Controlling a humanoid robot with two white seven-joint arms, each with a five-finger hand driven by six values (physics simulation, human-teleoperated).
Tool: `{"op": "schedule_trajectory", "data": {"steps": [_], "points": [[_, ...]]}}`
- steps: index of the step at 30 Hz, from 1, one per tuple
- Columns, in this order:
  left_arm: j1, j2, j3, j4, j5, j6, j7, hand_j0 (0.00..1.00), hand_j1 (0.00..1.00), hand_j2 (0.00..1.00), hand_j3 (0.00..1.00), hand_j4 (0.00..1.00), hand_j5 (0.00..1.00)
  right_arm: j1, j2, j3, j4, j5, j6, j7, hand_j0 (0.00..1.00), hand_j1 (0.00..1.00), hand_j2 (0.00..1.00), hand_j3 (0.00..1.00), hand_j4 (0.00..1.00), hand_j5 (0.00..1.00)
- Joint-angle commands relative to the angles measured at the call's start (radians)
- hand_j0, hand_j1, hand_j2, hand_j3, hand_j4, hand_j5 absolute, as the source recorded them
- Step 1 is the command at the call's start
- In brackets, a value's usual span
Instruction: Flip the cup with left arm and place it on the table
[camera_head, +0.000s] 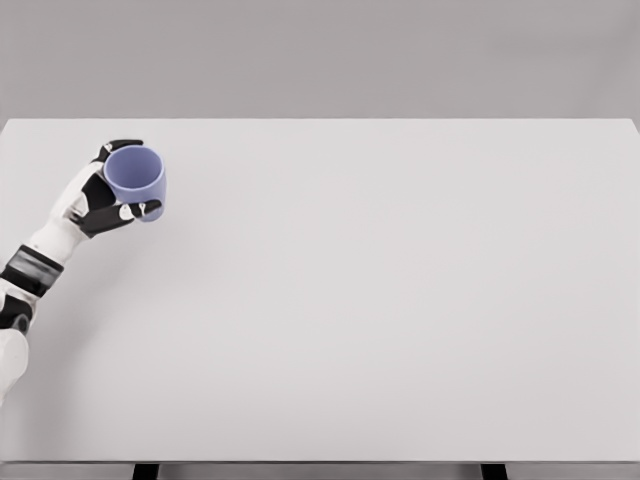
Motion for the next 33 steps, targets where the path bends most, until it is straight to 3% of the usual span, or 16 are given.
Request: {"op": "schedule_trajectory", "data": {"steps": [1, 14, 15, 18, 19, 28, 33], "points": [[0.000, -0.006, 0.002, 0.013, 0.017, 0.052, 0.001, 0.36, 0.36, 0.36, 0.36, 0.36, 0.36, 0.000, 0.000, 0.000, 0.000, 0.000, -0.001, 0.000, 1.00, 1.00, 1.00, 1.00, 1.00, 1.00], [0.014, -0.008, 0.004, 0.010, 0.014, 0.098, 0.001, 0.38, 0.38, 0.38, 0.38, 0.38, 0.38, 0.000, 0.000, 0.000, 0.000, 0.000, 0.001, 0.000, 1.00, 1.00, 1.00, 1.00, 1.00, 1.00], [0.014, -0.009, 0.004, 0.008, 0.014, 0.095, 0.001, 0.41, 0.41, 0.41, 0.41, 0.41, 0.41, 0.000, 0.000, 0.000, 0.000, 0.000, 0.001, 0.000, 1.00, 1.00, 1.00, 1.00, 1.00, 1.00], [0.014, -0.008, 0.004, 0.004, 0.006, 0.086, 0.001, 0.79, 0.79, 0.79, 0.79, 0.79, 0.79, 0.000, 0.000, 0.000, 0.000, 0.000, -0.001, 0.000, 1.00, 1.00, 1.00, 1.00, 1.00, 1.00], [0.014, -0.008, 0.004, 0.004, 0.006, 0.086, 0.001, 0.84, 0.84, 0.84, 0.84, 0.84, 0.84, 0.000, 0.000, 0.000, 0.000, 0.000, -0.001, 0.000, 1.00, 1.00, 1.00, 1.00, 1.00, 1.00], [0.015, -0.008, 0.005, -0.004, 0.010, 0.085, 0.001, 0.99, 0.99, 0.99, 0.99, 0.99, 0.99, 0.000, 0.000, 0.000, 0.001, 0.000, -0.001, 0.000, 1.00, 1.00, 1.00, 1.00, 1.00, 1.00], [0.015, -0.006, 0.022, -0.018, 0.010, 0.081, 0.001, 1.00, 1.00, 1.00, 1.00, 1.00, 1.00, 0.000, 0.000, 0.000, 0.000, 0.000, -0.001, 0.000, 1.00, 1.00, 1.00, 1.00, 1.00, 1.00]]}}
